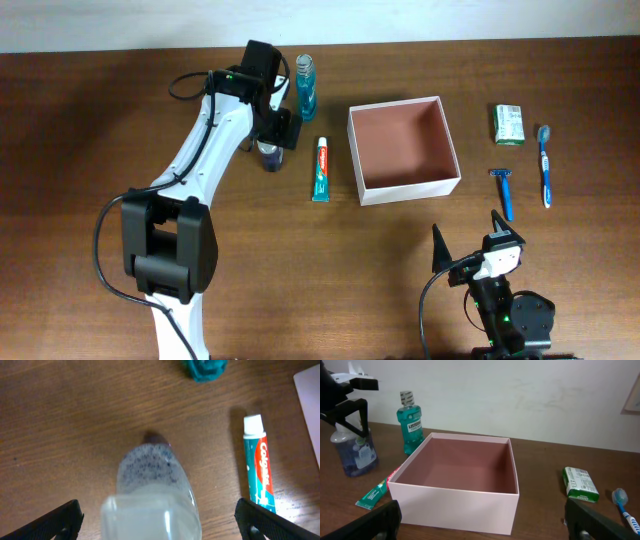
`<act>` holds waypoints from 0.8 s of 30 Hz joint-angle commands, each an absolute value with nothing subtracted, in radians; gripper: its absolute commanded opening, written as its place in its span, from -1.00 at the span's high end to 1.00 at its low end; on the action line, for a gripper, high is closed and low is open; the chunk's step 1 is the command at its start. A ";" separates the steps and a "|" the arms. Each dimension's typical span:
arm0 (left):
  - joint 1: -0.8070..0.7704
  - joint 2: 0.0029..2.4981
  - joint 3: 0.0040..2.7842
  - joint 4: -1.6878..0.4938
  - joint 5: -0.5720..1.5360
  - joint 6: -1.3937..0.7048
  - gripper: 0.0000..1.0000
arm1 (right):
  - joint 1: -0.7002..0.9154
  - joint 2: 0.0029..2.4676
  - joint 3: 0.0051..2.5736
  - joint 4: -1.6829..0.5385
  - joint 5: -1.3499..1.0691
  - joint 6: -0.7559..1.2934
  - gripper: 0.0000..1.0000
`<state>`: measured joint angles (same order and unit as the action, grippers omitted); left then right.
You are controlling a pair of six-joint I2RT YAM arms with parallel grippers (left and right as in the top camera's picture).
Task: Pack container
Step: 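Reach the left gripper to the foam soap pump bottle and grasp it, then lift the soap bottle with the left gripper and lower it into the pink box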
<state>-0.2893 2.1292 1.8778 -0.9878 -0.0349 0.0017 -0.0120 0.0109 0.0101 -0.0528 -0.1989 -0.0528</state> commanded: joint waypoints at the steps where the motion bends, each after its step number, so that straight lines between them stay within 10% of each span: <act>1: -0.285 2.146 1.895 -0.971 -0.049 -0.011 -0.99 | -0.007 0.004 0.006 -0.058 -0.190 -0.052 -0.97; 10: -0.286 2.161 1.894 -0.962 -0.049 -0.011 -0.79 | -0.007 0.004 0.006 -0.058 -0.190 -0.052 -0.97; 24: -0.286 2.182 1.894 -0.962 -0.049 -0.011 0.28 | -0.007 0.004 0.006 -0.058 -0.190 -0.052 -0.98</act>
